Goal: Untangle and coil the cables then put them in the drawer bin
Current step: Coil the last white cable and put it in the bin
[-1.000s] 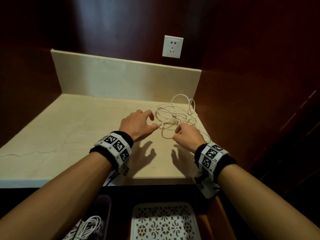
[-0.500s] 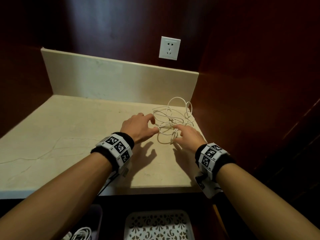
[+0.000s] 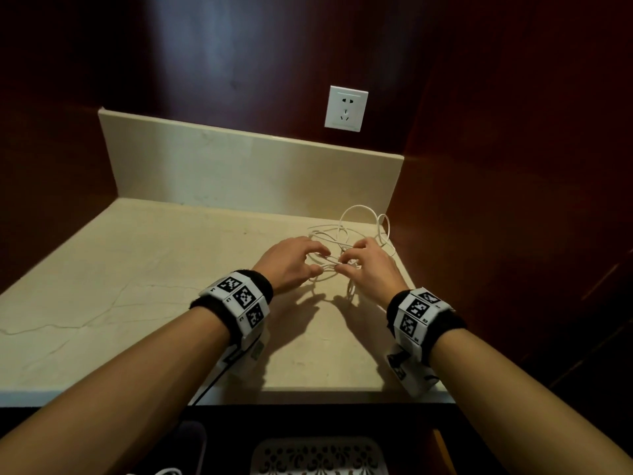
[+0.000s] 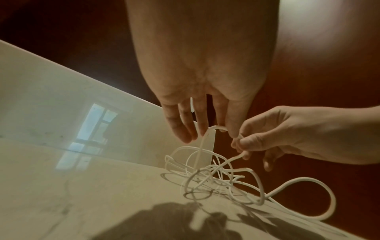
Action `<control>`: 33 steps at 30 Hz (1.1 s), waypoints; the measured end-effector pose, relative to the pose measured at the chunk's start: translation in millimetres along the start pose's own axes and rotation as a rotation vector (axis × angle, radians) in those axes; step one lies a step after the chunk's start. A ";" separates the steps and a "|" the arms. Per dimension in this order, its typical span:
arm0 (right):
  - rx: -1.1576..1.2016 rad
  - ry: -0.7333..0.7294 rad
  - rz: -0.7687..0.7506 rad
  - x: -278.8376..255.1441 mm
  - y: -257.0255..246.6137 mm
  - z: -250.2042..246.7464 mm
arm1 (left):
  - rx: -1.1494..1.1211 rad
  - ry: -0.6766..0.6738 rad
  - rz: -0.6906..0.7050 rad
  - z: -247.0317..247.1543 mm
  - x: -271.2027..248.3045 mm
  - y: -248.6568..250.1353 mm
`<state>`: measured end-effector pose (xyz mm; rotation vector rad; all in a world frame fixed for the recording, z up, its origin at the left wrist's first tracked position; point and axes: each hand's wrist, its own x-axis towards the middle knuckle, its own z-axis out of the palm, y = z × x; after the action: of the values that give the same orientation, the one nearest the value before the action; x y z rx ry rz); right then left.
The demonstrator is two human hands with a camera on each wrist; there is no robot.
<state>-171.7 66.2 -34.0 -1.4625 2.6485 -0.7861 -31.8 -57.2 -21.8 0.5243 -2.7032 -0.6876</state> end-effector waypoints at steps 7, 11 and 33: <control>-0.072 -0.077 -0.018 -1.8 -3.5 8.6 | 0.033 -0.029 -0.047 -3.0 3.5 -1.4; -0.199 -0.178 -0.031 -3.6 0.5 15.0 | 0.107 -0.010 -0.049 -7.2 1.5 -6.8; 0.382 -0.031 -0.164 14.6 -53.7 -25.1 | 0.236 0.176 -0.191 -49.1 -22.1 -56.2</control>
<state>-143.8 41.7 14.5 -1.5736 2.2107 -1.1913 21.3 -113.4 -13.3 0.8676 -2.6027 -0.3483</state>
